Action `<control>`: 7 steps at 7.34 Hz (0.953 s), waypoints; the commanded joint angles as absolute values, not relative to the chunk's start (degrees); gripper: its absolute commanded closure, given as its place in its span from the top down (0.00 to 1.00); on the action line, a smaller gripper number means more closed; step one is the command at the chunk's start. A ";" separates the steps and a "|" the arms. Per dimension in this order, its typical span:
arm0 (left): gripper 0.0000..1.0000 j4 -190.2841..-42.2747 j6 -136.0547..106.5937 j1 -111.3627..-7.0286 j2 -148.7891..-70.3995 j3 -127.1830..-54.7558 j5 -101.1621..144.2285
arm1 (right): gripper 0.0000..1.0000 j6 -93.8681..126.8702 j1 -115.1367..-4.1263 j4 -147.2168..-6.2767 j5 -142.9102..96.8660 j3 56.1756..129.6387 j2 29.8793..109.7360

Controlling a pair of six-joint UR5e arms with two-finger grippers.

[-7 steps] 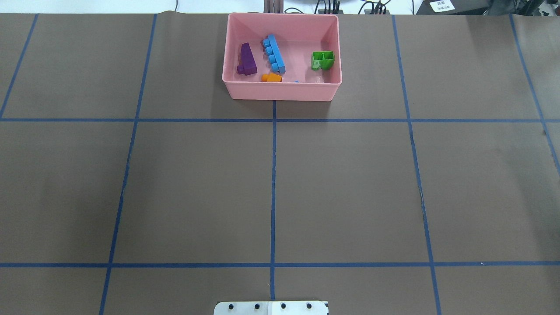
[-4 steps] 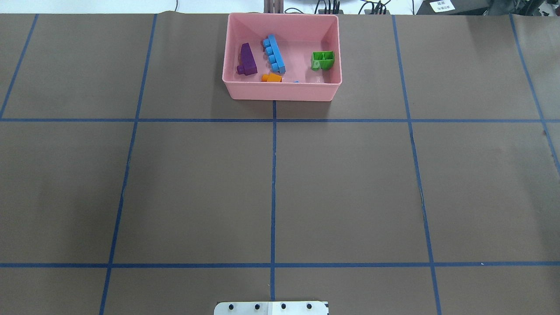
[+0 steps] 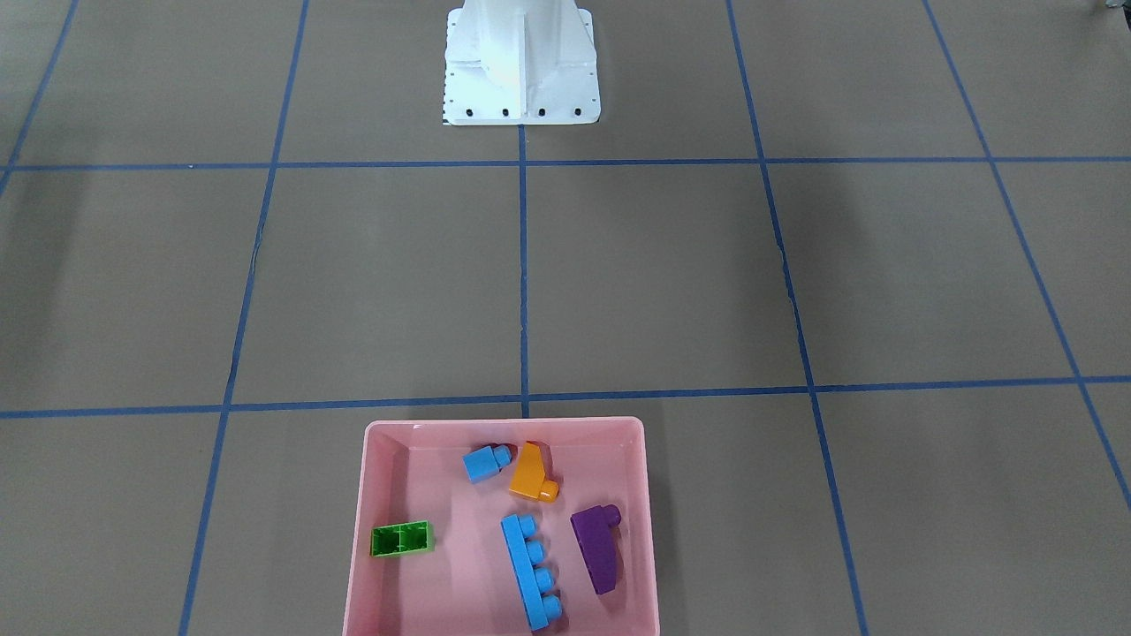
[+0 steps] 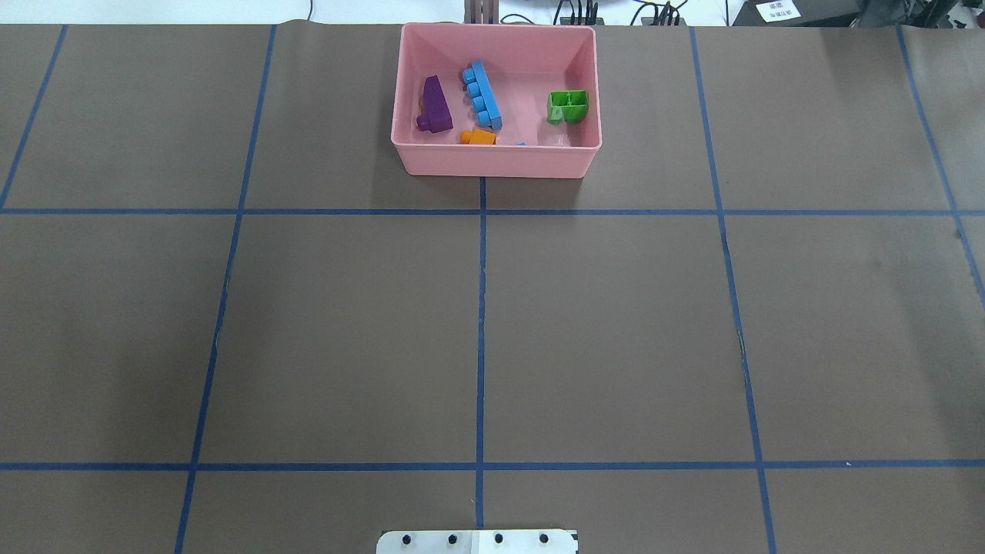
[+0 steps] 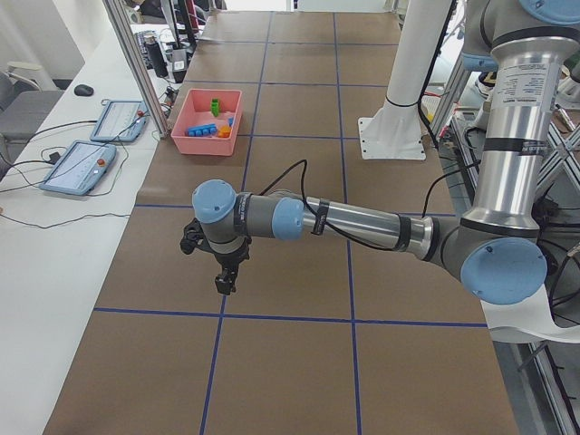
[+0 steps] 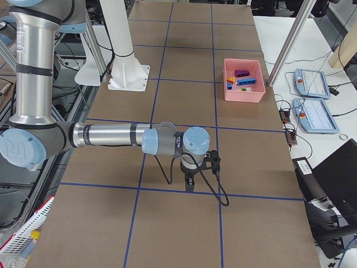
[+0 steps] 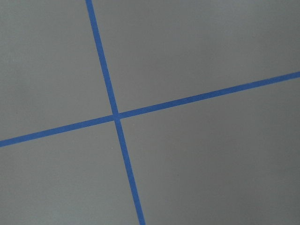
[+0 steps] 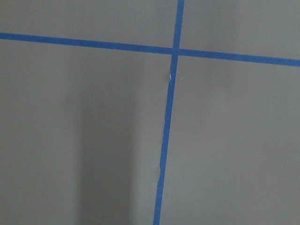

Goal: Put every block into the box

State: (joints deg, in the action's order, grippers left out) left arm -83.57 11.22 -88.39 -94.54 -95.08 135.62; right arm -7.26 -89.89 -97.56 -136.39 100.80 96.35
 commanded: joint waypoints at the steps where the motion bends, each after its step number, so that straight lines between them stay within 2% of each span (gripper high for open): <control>1: 1.00 -83.50 13.26 -89.82 -94.05 -94.66 134.74 | 1.00 -7.38 -89.91 -98.26 -136.14 102.04 96.07; 7: 1.00 -83.58 12.48 -90.26 -93.51 -96.06 134.38 | 1.00 -6.16 -89.74 -97.65 -135.70 102.56 96.24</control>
State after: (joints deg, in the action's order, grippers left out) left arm -83.57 12.66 -90.21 -93.38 -95.36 134.43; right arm -6.28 -89.74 -97.88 -135.77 102.21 96.08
